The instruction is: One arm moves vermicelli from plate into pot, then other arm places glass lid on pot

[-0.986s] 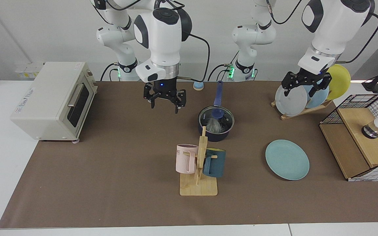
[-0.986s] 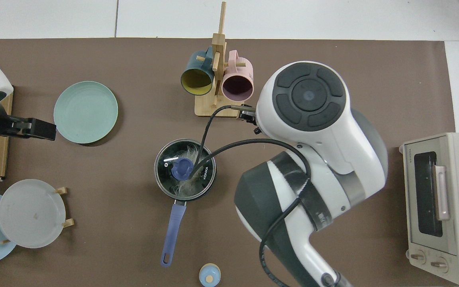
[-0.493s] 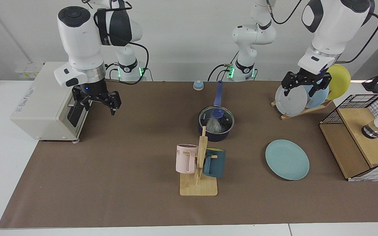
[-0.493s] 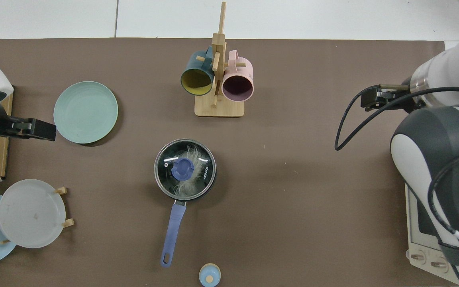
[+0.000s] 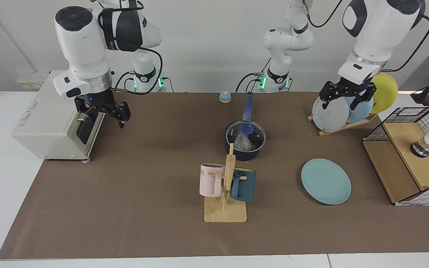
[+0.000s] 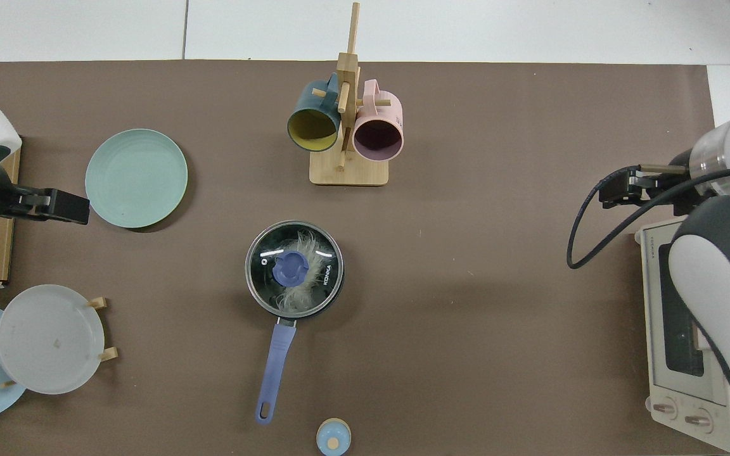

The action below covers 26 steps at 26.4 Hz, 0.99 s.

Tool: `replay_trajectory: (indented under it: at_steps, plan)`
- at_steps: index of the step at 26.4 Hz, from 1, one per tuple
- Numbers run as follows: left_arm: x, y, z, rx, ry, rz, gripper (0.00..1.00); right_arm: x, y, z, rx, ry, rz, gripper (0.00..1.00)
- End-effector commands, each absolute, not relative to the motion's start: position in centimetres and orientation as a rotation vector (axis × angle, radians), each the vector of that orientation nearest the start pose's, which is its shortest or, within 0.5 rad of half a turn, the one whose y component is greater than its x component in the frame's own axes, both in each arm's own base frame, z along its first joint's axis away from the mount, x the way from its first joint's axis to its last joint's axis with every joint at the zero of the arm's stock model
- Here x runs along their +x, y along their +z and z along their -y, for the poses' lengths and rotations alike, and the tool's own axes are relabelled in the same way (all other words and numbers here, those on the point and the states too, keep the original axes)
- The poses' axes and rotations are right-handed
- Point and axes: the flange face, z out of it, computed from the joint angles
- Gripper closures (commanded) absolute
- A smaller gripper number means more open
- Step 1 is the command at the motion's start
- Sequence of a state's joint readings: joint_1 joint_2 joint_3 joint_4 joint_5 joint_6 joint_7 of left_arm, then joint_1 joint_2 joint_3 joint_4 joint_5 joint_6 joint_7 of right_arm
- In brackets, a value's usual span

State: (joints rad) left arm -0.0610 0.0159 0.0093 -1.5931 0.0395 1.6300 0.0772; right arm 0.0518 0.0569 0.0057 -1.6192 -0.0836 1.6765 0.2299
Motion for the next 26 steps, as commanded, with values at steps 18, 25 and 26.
replay_trajectory:
  at_steps: [18,25,26]
  plan:
    - [55.7,61.3,2.7,-3.109,-0.016,-0.204,0.00,57.4,59.0,-1.3,-3.211,-0.070,-0.195,0.00]
    - [55.7,61.3,2.7,-3.109,-0.014,-0.204,0.00,57.4,59.1,-1.5,-3.191,-0.068,-0.198,0.00]
    - [55.7,61.3,2.7,-3.109,-0.012,-0.204,0.00,57.4,59.1,-1.5,-3.190,-0.068,-0.198,0.00]
